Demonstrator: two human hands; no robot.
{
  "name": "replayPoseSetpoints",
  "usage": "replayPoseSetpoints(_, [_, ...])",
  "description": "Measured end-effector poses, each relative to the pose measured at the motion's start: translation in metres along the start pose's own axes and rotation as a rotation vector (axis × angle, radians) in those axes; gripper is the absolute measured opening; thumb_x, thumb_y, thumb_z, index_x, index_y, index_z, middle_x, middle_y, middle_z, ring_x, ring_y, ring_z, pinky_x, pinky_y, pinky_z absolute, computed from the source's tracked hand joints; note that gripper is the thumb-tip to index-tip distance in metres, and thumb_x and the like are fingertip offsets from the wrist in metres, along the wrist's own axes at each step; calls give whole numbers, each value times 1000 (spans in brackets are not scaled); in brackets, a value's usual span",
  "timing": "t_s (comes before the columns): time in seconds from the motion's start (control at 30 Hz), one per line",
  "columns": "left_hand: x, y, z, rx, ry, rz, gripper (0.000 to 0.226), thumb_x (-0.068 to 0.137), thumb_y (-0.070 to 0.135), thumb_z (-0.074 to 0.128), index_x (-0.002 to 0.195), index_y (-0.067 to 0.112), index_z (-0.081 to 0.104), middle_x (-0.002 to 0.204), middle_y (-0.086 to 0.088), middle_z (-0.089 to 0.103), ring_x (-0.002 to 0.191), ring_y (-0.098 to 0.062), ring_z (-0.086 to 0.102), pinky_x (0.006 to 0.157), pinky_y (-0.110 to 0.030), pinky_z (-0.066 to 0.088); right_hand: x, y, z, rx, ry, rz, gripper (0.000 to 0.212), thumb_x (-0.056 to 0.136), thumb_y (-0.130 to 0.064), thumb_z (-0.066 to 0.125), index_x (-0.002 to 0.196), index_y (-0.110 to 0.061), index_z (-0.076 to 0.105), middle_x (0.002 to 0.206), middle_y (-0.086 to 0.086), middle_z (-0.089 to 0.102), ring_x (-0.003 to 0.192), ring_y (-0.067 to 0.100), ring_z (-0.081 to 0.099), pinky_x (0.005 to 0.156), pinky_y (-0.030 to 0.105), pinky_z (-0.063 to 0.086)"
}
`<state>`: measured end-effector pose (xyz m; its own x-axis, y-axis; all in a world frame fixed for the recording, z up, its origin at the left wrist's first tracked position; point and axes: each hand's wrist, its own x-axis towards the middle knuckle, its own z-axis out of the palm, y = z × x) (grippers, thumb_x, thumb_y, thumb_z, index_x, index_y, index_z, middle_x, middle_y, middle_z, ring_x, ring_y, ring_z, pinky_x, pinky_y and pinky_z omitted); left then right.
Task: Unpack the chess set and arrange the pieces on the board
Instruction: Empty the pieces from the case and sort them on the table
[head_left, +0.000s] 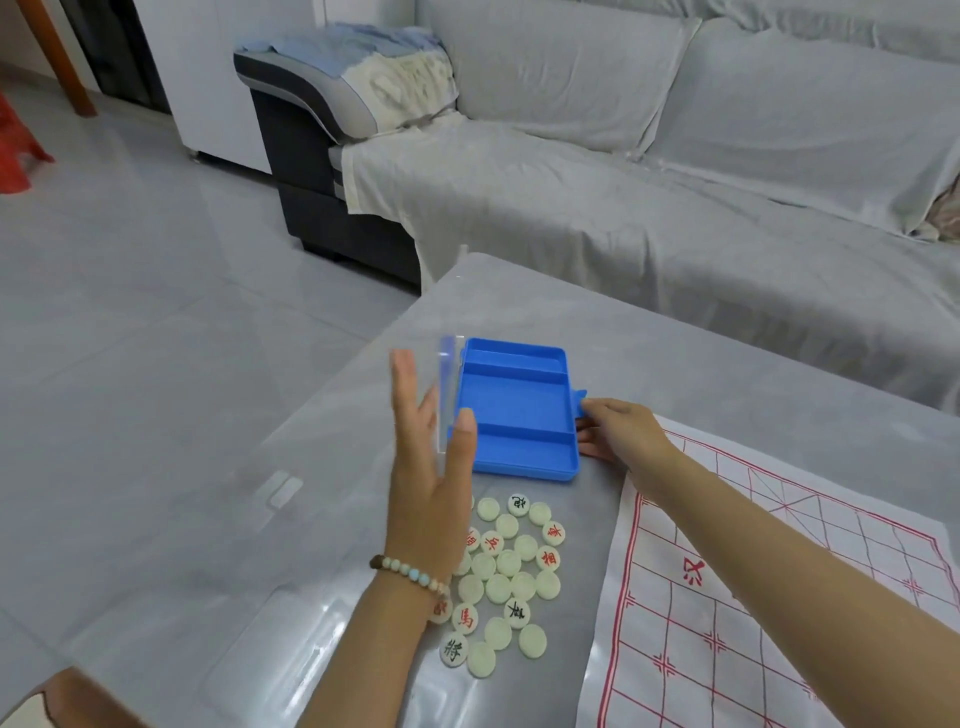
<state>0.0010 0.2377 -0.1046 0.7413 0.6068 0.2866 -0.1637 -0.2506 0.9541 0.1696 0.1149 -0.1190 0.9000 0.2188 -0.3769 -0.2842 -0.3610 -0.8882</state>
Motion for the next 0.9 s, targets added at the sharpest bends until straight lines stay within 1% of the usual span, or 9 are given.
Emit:
replayPoseSetpoints(0.07, [-4, -6, 13, 92, -110, 24, 55, 89, 58, 24, 142, 45, 14, 142, 40, 16, 132, 17, 17, 103, -3, 22, -1, 0, -1, 21, -17, 42, 23, 97, -20, 47, 104, -5, 63, 95, 15, 68, 74, 21, 66, 68, 25, 58])
replayPoseSetpoints(0.17, [-7, -18, 24, 267, -149, -91, 61, 89, 64, 14, 142, 36, 26, 151, 19, 20, 140, 2, 8, 117, -28, 10, -5, -5, -3, 104, -62, 88, 30, 100, -22, 39, 98, -4, 62, 84, 10, 66, 69, 18, 64, 62, 22, 57])
replayPoseSetpoints(0.33, [3, -29, 21, 696, -166, -382, 64, 95, 51, 13, 149, 16, 10, 157, -1, 2, 143, -16, -7, 116, -34, -5, -10, -8, -2, 56, -86, 76, 34, 98, -31, 42, 96, -5, 64, 87, 9, 67, 70, 17, 64, 70, 25, 55])
replayPoseSetpoints(0.43, [6, -31, 17, 746, -177, -416, 67, 94, 52, 14, 142, 8, 31, 155, -6, 16, 144, -18, -5, 116, -36, -5, -18, -8, -2, 0, -152, 29, 17, 93, -25, 55, 100, -10, 62, 92, 4, 65, 70, 10, 61, 60, 14, 53])
replayPoseSetpoints(0.53, [6, -21, 16, 506, -53, -340, 47, 94, 49, 30, 119, 13, 47, 135, -8, 44, 134, -24, 27, 107, -36, 27, -24, -10, 1, 50, -158, -15, 21, 91, -22, 60, 111, -17, 59, 104, 2, 62, 75, 7, 58, 59, 14, 50])
replayPoseSetpoints(0.57, [6, -15, 17, 390, 1, -302, 36, 93, 47, 36, 111, 16, 44, 117, -7, 52, 115, -25, 47, 89, -33, 40, -27, -12, 2, 98, -166, -10, 27, 90, -24, 61, 115, -13, 60, 109, 3, 63, 79, 8, 59, 64, 17, 51])
replayPoseSetpoints(0.63, [6, 2, 20, 208, 66, -247, 25, 93, 39, 43, 103, 18, 34, 92, -5, 58, 73, -17, 55, 60, -27, 42, -36, -16, 1, 182, -204, -1, 34, 90, -25, 61, 122, -14, 60, 115, 3, 64, 89, 13, 61, 71, 22, 53])
replayPoseSetpoints(0.77, [6, 29, 28, -242, 50, -321, 34, 93, 12, 51, 116, 26, 32, 102, 2, 61, 88, -13, 62, 69, -29, 55, -61, -22, -24, 267, -236, -76, 32, 91, -21, 59, 123, -22, 56, 106, -2, 66, 90, 13, 65, 73, 26, 58])
replayPoseSetpoints(0.9, [-17, 54, 53, -362, -170, -386, 54, 90, 10, 57, 135, 28, 34, 110, 4, 54, 94, -18, 62, 62, -27, 58, -105, -16, -82, 241, -151, -143, 36, 92, -23, 58, 127, -31, 49, 106, -4, 62, 95, 15, 63, 79, 31, 57])
